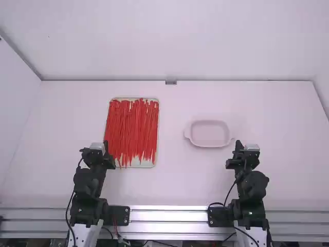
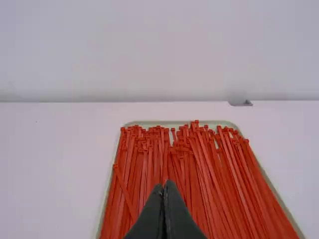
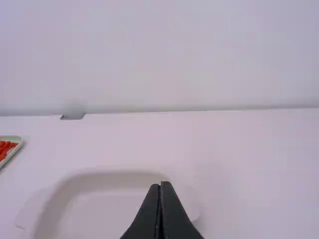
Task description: Fasten the cable tie
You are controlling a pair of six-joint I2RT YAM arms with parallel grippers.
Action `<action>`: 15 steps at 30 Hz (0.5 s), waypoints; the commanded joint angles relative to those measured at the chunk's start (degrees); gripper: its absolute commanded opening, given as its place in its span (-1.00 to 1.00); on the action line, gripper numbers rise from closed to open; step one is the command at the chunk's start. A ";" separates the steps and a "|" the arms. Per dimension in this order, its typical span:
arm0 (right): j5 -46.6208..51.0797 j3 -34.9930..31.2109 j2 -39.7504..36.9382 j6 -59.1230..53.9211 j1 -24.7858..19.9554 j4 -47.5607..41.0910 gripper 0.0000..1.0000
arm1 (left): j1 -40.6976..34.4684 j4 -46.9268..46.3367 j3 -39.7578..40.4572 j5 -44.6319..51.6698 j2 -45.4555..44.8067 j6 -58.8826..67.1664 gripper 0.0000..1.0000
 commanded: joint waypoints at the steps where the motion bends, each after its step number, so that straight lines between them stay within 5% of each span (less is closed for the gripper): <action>1: 0.04 0.00 0.00 0.20 0.00 0.00 -0.99 | -0.02 0.00 0.00 -0.02 -0.02 -0.02 -0.99; 15: -1.72 7.32 6.78 0.11 -0.05 0.33 -0.82 | -0.24 -4.21 9.24 1.12 6.41 1.58 -0.82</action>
